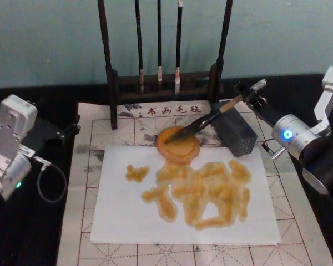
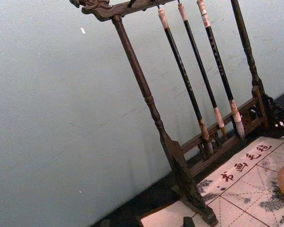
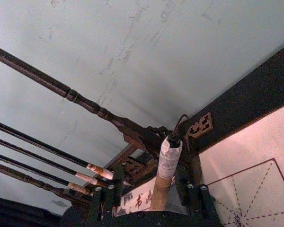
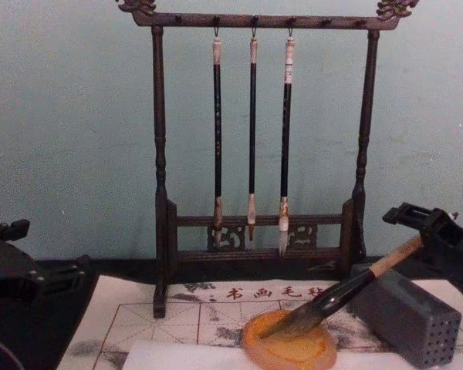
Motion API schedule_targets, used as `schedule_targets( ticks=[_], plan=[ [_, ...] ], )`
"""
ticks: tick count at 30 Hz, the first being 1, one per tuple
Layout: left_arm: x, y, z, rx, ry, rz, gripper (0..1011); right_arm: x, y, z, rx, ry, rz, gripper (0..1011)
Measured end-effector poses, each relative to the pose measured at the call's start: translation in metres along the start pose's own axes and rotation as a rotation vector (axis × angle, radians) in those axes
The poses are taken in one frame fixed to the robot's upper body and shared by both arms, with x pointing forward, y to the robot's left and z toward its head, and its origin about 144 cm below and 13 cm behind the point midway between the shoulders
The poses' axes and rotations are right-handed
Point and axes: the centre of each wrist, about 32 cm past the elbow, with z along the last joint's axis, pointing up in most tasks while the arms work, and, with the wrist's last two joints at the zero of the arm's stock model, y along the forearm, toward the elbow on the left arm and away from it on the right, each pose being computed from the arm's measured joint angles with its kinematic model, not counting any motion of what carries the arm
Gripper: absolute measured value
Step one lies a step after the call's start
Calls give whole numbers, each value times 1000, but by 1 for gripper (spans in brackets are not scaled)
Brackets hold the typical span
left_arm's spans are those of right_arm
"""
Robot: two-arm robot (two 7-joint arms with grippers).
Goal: Pick up the brush from the inkstone, write on the paper, then place the brush back to its original position.
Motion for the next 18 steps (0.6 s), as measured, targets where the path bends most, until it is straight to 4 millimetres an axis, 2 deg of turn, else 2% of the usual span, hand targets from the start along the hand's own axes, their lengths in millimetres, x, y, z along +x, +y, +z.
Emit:
schedule_targets(
  ticks=[4,5,8,9,18],
  plan=[
    [0,0,0,0,0,0,1001,0,0,0,0,0,0,620],
    [0,0,0,0,0,0,1001,0,0,0,0,0,0,560],
    [0,0,0,0,0,0,1001,0,0,0,-1,0,0,500],
    [0,0,0,0,0,0,1001,0,0,0,-1,0,0,438],
    [0,0,0,0,0,0,1001,0,0,0,-1,0,0,191]
  ],
)
